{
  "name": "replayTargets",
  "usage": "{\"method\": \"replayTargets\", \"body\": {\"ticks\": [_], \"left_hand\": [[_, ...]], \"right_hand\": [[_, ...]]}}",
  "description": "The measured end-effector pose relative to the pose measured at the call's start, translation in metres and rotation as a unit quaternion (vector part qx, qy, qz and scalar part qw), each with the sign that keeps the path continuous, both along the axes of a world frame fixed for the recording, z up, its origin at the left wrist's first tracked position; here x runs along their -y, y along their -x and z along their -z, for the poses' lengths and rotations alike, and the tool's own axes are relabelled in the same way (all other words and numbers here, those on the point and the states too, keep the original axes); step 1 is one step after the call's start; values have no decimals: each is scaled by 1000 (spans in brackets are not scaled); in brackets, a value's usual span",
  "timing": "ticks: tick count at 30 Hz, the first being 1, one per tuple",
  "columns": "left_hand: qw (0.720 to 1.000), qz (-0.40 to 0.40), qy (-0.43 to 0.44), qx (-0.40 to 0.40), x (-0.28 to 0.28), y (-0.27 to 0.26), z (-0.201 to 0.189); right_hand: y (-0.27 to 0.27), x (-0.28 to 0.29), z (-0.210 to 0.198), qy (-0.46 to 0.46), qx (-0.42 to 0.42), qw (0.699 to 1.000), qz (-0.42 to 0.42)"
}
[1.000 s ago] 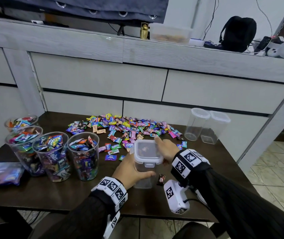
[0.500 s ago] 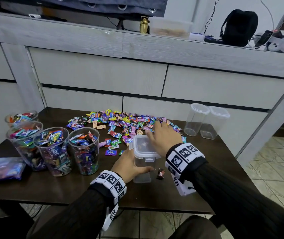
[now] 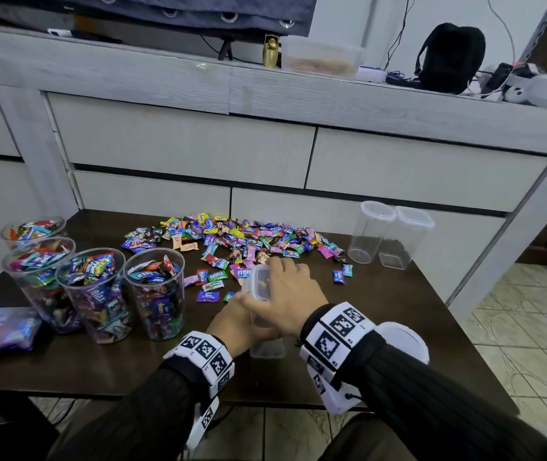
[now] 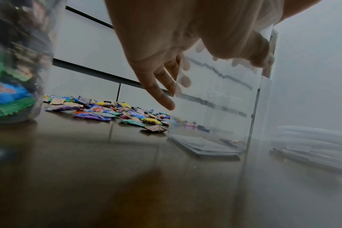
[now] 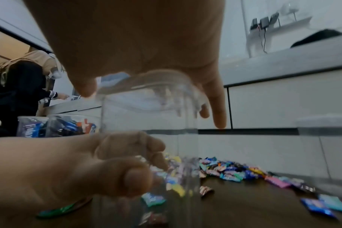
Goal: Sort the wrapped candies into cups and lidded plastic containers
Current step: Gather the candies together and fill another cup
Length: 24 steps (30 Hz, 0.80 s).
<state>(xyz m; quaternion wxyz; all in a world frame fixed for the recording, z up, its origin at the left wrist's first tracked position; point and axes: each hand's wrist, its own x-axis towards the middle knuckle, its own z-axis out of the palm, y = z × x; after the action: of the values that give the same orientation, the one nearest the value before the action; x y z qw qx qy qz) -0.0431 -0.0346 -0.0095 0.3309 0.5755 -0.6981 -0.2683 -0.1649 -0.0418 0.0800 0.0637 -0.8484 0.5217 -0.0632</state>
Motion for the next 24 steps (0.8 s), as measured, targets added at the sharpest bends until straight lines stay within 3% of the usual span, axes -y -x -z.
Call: {"method": "replayTargets", "body": {"ticks": [3,7,11,15,19,24], "left_hand": [[999,-9,-8,-45,-1,-1,-1],[993,20,-29,-111,-2,-9,6],[993,20,-48,-109,0,-16,11],[992,17,-48,-115,-1,-16,15],[990,20,-41,-133,-1,-15,18],[988,23,-40,-145,-2,-15,17]], "right_hand": [[-1,1,1,13,-1,1000,-17],[13,10,-14,-7,91,995,-29],[49,35,-35,20,140,989,37],[128,77,-31,-21,83,983,165],[212,97,6,-46,34,951,305],[272,99,55,-86,-84,921,370]]}}
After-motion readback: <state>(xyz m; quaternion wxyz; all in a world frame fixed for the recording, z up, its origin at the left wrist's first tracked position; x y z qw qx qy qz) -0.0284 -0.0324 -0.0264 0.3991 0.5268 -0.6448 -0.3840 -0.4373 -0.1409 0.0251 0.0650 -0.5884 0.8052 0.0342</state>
